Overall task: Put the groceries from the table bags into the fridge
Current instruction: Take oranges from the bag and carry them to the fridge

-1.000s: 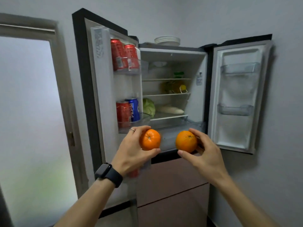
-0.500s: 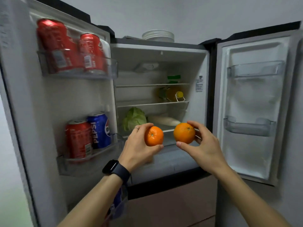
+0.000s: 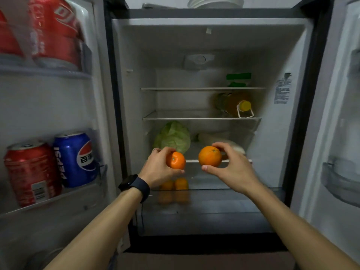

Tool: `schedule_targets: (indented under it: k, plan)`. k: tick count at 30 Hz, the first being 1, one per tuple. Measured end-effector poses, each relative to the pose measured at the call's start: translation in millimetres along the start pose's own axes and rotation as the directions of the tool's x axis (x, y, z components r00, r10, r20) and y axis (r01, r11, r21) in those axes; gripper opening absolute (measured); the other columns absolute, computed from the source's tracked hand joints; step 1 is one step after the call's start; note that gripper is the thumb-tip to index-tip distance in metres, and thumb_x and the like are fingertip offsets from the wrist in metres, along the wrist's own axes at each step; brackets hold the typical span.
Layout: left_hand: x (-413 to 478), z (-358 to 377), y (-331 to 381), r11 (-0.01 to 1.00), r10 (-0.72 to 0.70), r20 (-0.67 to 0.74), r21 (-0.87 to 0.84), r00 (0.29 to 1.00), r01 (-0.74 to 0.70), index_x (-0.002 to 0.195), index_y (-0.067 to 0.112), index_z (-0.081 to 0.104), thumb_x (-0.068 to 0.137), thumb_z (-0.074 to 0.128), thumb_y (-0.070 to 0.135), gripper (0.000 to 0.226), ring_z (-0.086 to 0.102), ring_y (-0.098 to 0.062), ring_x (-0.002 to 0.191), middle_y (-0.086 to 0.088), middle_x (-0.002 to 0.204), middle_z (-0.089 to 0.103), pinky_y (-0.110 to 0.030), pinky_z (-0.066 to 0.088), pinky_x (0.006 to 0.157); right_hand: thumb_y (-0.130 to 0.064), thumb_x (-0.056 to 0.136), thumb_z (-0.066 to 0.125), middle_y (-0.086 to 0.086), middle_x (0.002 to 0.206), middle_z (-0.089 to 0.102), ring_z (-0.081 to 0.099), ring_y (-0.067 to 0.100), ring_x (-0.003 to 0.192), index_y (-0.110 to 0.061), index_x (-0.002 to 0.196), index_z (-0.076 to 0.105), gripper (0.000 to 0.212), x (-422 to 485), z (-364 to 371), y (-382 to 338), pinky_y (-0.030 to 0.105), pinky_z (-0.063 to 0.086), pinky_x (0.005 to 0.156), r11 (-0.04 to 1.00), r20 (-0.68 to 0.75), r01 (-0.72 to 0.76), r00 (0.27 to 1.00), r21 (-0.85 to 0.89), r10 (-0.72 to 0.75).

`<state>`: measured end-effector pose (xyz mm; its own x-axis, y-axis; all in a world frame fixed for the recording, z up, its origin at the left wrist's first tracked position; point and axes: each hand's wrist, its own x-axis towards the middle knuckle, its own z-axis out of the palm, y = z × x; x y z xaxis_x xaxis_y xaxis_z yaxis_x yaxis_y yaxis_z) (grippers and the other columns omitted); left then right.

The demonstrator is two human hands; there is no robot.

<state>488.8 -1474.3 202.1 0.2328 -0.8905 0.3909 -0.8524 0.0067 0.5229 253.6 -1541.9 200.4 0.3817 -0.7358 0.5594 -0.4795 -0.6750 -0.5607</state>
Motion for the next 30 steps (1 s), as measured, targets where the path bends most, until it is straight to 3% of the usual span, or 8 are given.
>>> schedule_targets:
  k: [7,12,15,18,20,24,27,30]
  plan:
    - [40.7,36.3,-35.1,0.947,-0.144,0.24,0.316,0.96,0.063,0.132,0.025,0.055,0.064,0.084,0.057,0.08,0.056,-0.02,0.114,0.0,0.126,0.06,-0.035,0.05,0.093,-0.048,0.065,0.087,-0.006,0.12,0.059,0.057,0.016,0.105,-0.033,0.124,0.052,0.07,52.3,49.2,39.1,0.037,0.052,0.089,0.996,0.4,-0.028,0.915,-0.086,0.06]
    - [64.1,61.0,-60.8,0.906,-0.229,0.404,0.42,0.886,0.043,0.127,0.025,0.06,0.07,0.08,0.055,0.067,0.06,-0.022,0.111,0.0,0.122,0.064,-0.036,0.053,0.093,-0.043,0.069,0.082,-0.003,0.127,0.059,0.057,0.019,0.114,-0.026,0.131,0.051,0.071,77.2,94.4,58.8,0.034,0.05,0.094,0.962,0.641,0.097,0.762,-0.257,0.094]
    - [77.5,72.1,-74.3,0.901,-0.254,0.516,0.434,0.818,0.006,0.121,0.023,0.064,0.077,0.076,0.049,0.053,0.064,-0.022,0.105,-0.001,0.117,0.068,-0.037,0.054,0.091,-0.04,0.076,0.072,-0.001,0.118,0.068,0.063,0.023,0.107,-0.027,0.12,0.061,0.048,88.9,120.8,69.4,0.037,0.054,0.09,0.931,0.741,0.188,0.662,-0.312,0.115]
    - [91.9,79.7,-79.5,0.892,-0.28,0.579,0.453,0.766,-0.016,0.131,0.023,0.057,0.075,0.081,0.037,0.063,0.061,-0.023,0.11,-0.002,0.125,0.063,-0.037,0.053,0.093,-0.033,0.076,0.072,0.004,0.097,0.069,0.064,0.026,0.088,-0.018,0.101,0.065,0.029,101.8,133.5,77.4,0.04,0.055,0.076,0.895,0.8,0.221,0.563,-0.387,0.207]
    - [100.1,83.3,-78.9,0.894,-0.298,0.615,0.448,0.73,-0.012,0.137,0.022,0.05,0.073,0.084,0.032,0.073,0.057,-0.025,0.115,-0.002,0.13,0.057,-0.036,0.052,0.093,-0.03,0.076,0.073,0.008,0.101,0.069,0.065,0.028,0.09,-0.012,0.106,0.065,0.036,106.6,137.3,82.1,0.039,0.055,0.075,0.876,0.819,0.222,0.504,-0.429,0.273]
    - [113.3,93.8,-74.2,0.91,-0.296,0.699,0.413,0.651,-0.029,0.131,0.022,0.053,0.071,0.086,0.027,0.07,0.058,-0.024,0.112,-0.002,0.128,0.058,-0.036,0.054,0.092,-0.025,0.081,0.072,0.01,0.114,0.069,0.06,0.022,0.085,-0.007,0.12,0.061,0.044,110.3,139.2,94.1,0.028,0.047,0.064,0.821,0.825,0.225,0.373,-0.524,0.424]
    - [128.6,101.0,-61.3,0.936,-0.236,0.717,0.348,0.656,-0.043,0.126,0.024,0.055,0.068,0.088,0.028,0.067,0.058,-0.021,0.105,0.001,0.119,0.058,-0.04,0.055,0.091,-0.032,0.075,0.083,0.011,0.115,0.068,0.067,0.024,0.087,-0.008,0.121,0.056,0.059,115.9,135.7,104.1,0.031,0.054,0.069,0.772,0.785,0.207,0.336,-0.601,0.521]
    - [147.3,108.8,-45.7,0.959,-0.185,0.709,0.282,0.68,-0.032,0.127,0.023,0.055,0.069,0.087,0.027,0.067,0.055,-0.018,0.1,0.004,0.113,0.055,-0.033,0.054,0.085,-0.033,0.074,0.085,0.008,0.103,0.066,0.066,0.023,0.081,-0.011,0.125,0.049,0.066,119.4,129.7,111.5,0.037,0.058,0.077,0.726,0.75,0.217,0.324,-0.653,0.577]
